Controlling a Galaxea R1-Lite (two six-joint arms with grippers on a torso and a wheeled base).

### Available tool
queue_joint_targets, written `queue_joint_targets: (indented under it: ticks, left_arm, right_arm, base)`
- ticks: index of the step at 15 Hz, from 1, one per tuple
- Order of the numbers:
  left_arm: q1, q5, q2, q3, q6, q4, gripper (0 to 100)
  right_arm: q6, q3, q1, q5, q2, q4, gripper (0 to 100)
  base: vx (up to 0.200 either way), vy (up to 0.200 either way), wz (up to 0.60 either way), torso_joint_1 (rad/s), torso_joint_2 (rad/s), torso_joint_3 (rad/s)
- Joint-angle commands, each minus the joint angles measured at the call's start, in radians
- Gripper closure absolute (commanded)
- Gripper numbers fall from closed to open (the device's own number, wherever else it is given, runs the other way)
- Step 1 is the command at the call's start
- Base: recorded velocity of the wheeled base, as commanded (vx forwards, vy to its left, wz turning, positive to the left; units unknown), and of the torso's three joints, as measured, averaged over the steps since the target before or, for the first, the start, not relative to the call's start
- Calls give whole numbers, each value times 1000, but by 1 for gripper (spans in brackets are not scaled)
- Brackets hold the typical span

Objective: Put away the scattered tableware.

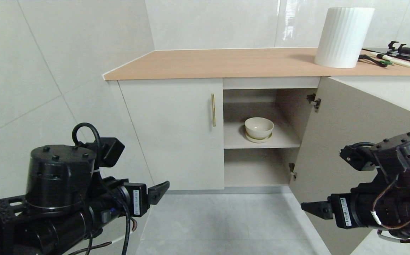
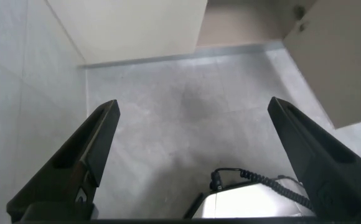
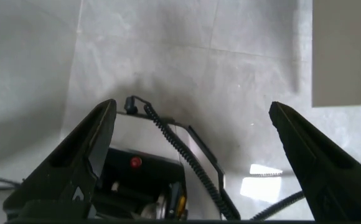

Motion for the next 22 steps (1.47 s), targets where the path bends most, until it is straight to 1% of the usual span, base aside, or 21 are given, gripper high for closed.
queue_joint_targets:
  ticks: [1,4,8,9,11,13,14,15,16,17,18,19,20,22]
  left_arm:
    - [0,1,3,-2,0,-1,0]
    - [-2,-1,4,-2,0,-1,0]
    - [0,-1,4,-2,0,-1,0]
    - [0,-1,4,-2,0,-1,0]
    - [-2,-1,3,0,0,-1,0]
    - [0,-1,3,0,0,-1,0]
    - [0,-1,3,0,0,-1,0]
    - [0,-1,3,0,0,-1,0]
    - [0,-1,3,0,0,-1,0]
    - [0,-1,3,-2,0,-1,0]
    - [0,-1,3,-2,0,-1,0]
    - [0,-1,3,-2,0,-1,0]
    - [0,-1,3,0,-2,-1,0]
    - [0,-1,3,-2,0,-1,0]
  right_arm:
    - [-1,0,-3,-1,4,1,0]
    - [-2,-2,-7,-2,5,15,0]
    - [-2,-45,-11,1,-4,156,0]
    - [-2,-69,-14,1,-4,225,0]
    - [-38,-100,-54,3,-7,328,0]
    - [-102,-135,-126,1,-32,434,0]
    - [-118,-146,-148,1,-38,460,0]
    - [-167,-170,-224,-1,-58,506,0]
    - [-194,-176,-264,-1,-64,509,0]
    - [-240,-193,-367,-2,-67,506,0]
    - [-276,-215,-450,-2,-65,504,0]
    - [-276,-215,-450,-2,-65,504,0]
    - [-326,-252,-577,7,-64,501,0]
    - [-372,-287,-709,10,-59,480,0]
  base:
    - [0,-200,0,7,2,-2]
    - [0,-200,0,6,4,1]
    - [0,-200,0,7,2,1]
    - [0,0,0,0,0,0]
    - [0,0,0,0,0,0]
    - [0,0,0,0,0,0]
    - [0,0,0,0,0,0]
    - [0,0,0,0,0,0]
    - [0,0,0,0,0,0]
    - [0,0,0,0,0,0]
    - [0,0,0,0,0,0]
    - [0,0,0,0,0,0]
    - [0,0,0,0,0,0]
    - [0,0,0,0,0,0]
